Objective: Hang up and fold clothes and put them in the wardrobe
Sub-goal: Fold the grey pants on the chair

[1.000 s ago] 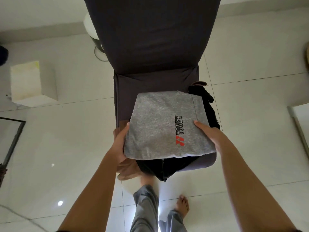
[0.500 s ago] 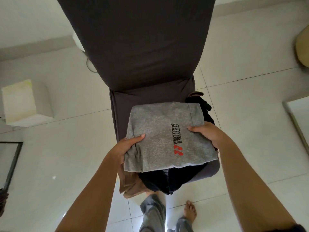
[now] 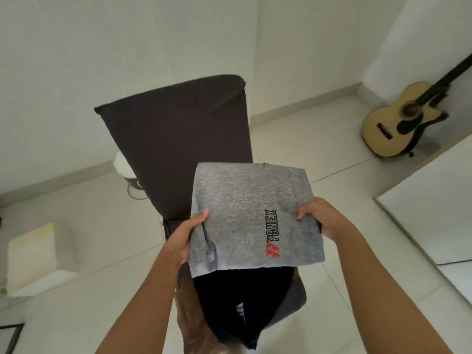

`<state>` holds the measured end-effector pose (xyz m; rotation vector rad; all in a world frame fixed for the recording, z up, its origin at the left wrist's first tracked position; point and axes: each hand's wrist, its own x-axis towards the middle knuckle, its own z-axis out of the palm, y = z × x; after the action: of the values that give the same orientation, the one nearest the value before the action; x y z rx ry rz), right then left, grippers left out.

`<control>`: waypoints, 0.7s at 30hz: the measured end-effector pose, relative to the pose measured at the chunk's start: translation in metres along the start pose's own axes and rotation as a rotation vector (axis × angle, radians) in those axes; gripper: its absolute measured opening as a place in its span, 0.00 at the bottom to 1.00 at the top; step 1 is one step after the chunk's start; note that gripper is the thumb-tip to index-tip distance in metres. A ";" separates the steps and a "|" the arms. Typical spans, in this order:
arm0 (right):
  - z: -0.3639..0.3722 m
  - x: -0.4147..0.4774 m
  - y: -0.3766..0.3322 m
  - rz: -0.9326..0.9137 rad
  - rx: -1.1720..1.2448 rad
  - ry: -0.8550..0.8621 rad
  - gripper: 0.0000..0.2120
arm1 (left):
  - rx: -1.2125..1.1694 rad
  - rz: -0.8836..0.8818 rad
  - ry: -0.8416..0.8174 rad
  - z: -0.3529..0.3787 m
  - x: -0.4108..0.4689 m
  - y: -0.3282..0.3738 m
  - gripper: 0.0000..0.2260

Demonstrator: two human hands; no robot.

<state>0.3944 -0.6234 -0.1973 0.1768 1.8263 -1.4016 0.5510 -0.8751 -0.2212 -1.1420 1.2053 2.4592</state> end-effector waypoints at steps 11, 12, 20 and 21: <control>-0.163 -0.191 -0.068 -0.324 0.279 0.254 0.14 | 0.301 0.207 -0.392 0.237 -0.070 0.047 0.20; -0.187 -0.211 -0.064 -0.353 0.306 0.304 0.13 | 0.343 0.238 -0.440 0.267 -0.076 0.040 0.20; -0.360 -0.355 -0.001 -0.500 0.443 0.699 0.10 | 0.540 0.430 -0.727 0.488 -0.121 -0.054 0.21; -0.384 -0.378 0.013 -0.514 0.470 0.751 0.09 | 0.565 0.427 -0.768 0.521 -0.130 -0.073 0.20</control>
<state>0.4576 -0.1572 0.0651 0.5673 2.1831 -2.3545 0.3809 -0.4231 0.0233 0.2187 1.7718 2.1858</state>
